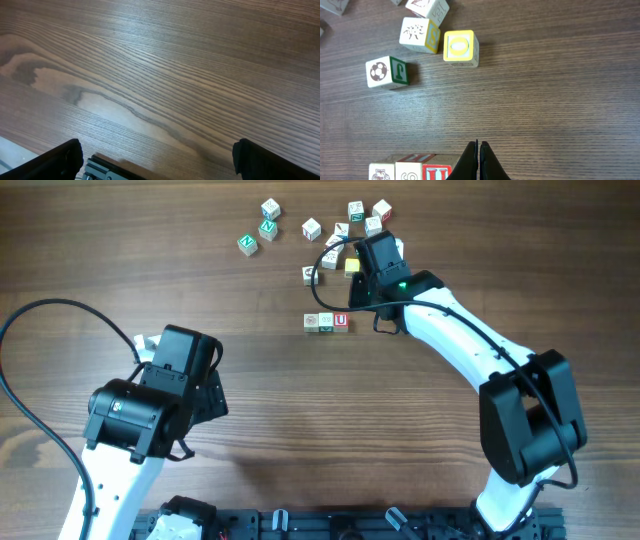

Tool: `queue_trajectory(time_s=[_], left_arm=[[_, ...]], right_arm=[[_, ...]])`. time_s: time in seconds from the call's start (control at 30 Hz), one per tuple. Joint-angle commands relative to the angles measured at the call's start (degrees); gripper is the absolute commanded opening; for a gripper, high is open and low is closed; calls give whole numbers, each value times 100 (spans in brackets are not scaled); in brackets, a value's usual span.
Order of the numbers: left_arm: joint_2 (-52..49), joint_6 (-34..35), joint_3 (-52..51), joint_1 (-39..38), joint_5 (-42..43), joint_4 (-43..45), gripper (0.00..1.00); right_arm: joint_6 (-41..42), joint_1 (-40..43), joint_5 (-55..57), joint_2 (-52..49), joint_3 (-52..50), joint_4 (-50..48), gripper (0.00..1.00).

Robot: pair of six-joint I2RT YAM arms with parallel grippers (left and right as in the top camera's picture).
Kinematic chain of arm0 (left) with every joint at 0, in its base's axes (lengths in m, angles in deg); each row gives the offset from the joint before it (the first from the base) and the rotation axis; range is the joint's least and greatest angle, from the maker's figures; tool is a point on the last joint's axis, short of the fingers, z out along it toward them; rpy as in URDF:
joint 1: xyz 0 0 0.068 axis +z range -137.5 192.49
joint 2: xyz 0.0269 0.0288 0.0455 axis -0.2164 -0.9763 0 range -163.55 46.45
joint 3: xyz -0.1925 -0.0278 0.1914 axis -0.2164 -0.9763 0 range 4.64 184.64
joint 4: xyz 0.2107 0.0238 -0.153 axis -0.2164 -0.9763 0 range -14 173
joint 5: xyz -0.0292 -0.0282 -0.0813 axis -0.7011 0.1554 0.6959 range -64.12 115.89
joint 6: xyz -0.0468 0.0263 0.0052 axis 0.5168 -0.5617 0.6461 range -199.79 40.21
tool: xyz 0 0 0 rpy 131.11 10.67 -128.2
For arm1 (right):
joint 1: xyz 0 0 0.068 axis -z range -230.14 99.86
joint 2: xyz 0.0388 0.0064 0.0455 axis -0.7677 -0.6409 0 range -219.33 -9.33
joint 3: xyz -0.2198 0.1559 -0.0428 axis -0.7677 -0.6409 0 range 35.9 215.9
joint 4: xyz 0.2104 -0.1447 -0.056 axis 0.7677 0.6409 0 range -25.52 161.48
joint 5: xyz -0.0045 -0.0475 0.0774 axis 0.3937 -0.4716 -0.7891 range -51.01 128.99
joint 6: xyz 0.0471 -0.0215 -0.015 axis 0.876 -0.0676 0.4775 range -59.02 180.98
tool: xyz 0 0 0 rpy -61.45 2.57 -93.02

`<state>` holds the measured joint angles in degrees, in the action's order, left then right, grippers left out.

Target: Form a horizontal line

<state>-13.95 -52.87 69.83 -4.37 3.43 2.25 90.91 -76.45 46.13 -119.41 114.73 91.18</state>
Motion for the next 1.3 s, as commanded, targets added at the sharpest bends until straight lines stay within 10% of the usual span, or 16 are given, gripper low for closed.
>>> queue_trajectory(time_s=[0.0, 0.6, 1.27], left_arm=[[39, 94, -33, 26, -11, 11, 100], [39, -568, -33, 26, -654, 68, 100], [654, -424, -24, 26, 66, 2594, 100]], right_arm=[[22, 26, 149, 240, -2, 11, 4], [2, 26, 341, 1438, -2, 767, 4], [-26, 24, 1132, 3464, -2, 2216, 4]])
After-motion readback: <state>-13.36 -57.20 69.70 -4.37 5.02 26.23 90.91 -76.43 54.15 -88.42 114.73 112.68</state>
